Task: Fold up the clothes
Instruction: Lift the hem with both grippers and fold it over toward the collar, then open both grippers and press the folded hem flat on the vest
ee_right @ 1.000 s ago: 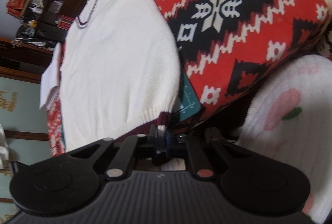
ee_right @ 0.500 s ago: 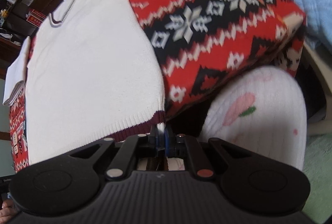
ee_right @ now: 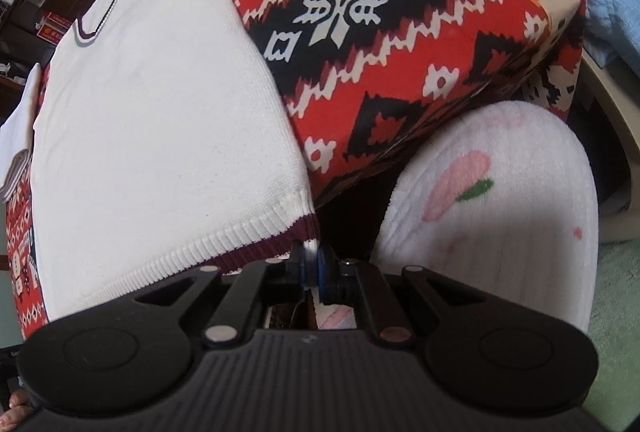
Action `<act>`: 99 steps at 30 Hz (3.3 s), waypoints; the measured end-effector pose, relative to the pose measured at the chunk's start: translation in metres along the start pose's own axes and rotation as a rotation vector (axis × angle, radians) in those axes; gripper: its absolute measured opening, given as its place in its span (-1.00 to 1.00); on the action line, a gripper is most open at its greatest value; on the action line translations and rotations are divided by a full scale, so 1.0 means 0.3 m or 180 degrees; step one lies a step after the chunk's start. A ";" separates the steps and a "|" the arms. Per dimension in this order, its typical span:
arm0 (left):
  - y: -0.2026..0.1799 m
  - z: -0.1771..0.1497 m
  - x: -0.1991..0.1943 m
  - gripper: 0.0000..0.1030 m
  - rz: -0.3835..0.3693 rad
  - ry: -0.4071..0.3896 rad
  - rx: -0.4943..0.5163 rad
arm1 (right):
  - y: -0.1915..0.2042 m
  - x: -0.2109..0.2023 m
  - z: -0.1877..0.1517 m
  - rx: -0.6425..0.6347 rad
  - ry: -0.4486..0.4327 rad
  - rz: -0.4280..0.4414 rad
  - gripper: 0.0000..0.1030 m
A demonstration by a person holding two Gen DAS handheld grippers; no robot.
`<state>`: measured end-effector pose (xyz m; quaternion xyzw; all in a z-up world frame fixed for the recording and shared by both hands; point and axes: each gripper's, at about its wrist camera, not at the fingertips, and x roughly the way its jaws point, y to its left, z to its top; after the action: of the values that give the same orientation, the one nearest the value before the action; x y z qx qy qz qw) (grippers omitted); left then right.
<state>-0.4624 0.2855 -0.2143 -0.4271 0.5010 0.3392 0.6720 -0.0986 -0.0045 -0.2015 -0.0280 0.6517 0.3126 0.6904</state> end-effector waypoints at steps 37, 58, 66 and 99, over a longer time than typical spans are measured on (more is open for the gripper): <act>0.032 -0.139 -0.147 -0.88 -0.0282 0.0061 0.0007 | -0.092 -0.205 -0.104 0.0146 -0.0159 0.0289 -0.94; -0.022 0.400 -0.317 -0.90 -0.0875 -0.0972 -0.0654 | 0.284 -0.229 0.400 -0.0040 -0.0930 0.0808 -0.94; -0.051 0.434 -0.221 -0.84 -0.0840 -0.0954 -0.0586 | 0.281 0.008 0.475 -0.0054 -0.0925 0.0533 -0.71; -0.328 0.096 0.046 1.00 0.0392 -0.1482 0.1272 | 0.433 0.156 -0.005 -0.2127 -0.1342 -0.0347 0.99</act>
<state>-0.3607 0.2723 -0.2006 -0.1662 0.4153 0.3627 0.8175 -0.1628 0.1176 -0.1966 -0.2208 0.3557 0.4692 0.7776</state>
